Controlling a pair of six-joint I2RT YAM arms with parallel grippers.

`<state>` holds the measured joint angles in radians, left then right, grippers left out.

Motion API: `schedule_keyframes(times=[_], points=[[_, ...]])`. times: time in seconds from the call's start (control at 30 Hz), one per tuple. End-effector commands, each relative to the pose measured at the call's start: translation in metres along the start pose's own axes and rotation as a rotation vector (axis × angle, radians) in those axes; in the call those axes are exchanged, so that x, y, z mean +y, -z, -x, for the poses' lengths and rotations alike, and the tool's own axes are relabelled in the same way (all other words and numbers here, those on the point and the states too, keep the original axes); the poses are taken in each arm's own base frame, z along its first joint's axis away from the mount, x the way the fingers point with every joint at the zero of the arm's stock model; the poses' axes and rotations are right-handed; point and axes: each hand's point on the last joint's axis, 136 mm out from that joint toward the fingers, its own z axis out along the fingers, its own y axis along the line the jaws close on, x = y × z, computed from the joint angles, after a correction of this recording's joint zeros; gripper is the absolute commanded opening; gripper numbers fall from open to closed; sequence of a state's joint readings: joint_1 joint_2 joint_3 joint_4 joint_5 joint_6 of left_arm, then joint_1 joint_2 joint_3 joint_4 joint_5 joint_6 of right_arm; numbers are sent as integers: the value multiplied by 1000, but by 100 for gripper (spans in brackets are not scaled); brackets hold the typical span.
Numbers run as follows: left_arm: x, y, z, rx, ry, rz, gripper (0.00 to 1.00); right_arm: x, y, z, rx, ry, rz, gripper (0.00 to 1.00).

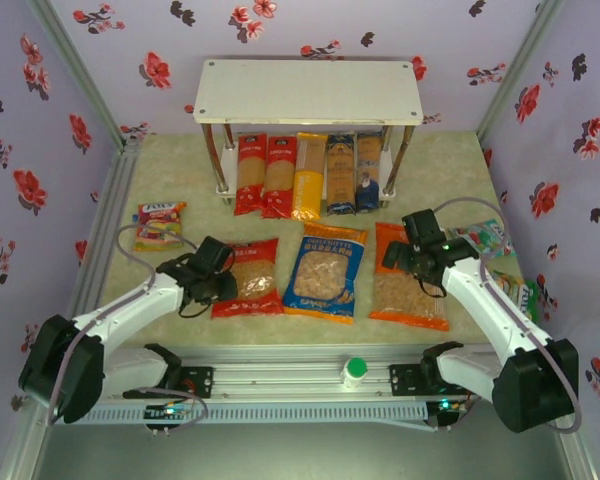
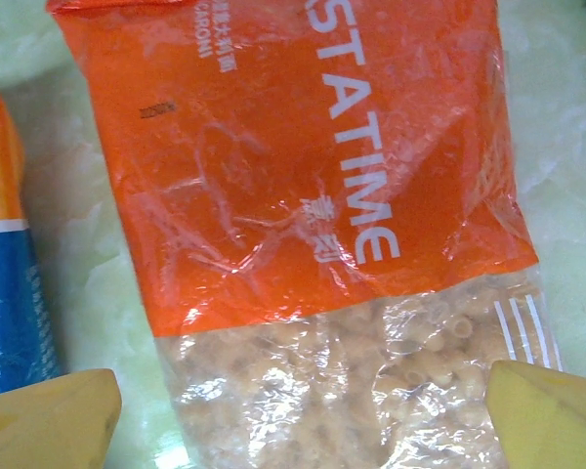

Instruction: Place and organize the pasta boxes and bags onto the shelf

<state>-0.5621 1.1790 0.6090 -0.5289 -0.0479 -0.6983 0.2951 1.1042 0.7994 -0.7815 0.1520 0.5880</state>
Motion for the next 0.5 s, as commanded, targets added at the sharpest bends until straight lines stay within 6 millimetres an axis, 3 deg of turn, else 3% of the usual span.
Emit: schedule_keyframes(times=[0.0, 0.2, 0.3, 0.4, 0.47], points=[[6, -5, 12, -20, -18, 9, 27, -4, -6, -2, 14, -42, -4, 97], [-18, 11, 24, -37, -27, -107, 30, -17, -17, -1, 32, -72, -32, 99], [-26, 32, 34, -82, -46, -143, 40, -18, -25, 1, 55, -58, -42, 99], [-36, 55, 43, -120, -77, -190, 63, -14, -31, -1, 98, -20, -43, 99], [-45, 69, 50, -145, -100, -232, 70, -12, -34, -2, 122, -2, -45, 99]])
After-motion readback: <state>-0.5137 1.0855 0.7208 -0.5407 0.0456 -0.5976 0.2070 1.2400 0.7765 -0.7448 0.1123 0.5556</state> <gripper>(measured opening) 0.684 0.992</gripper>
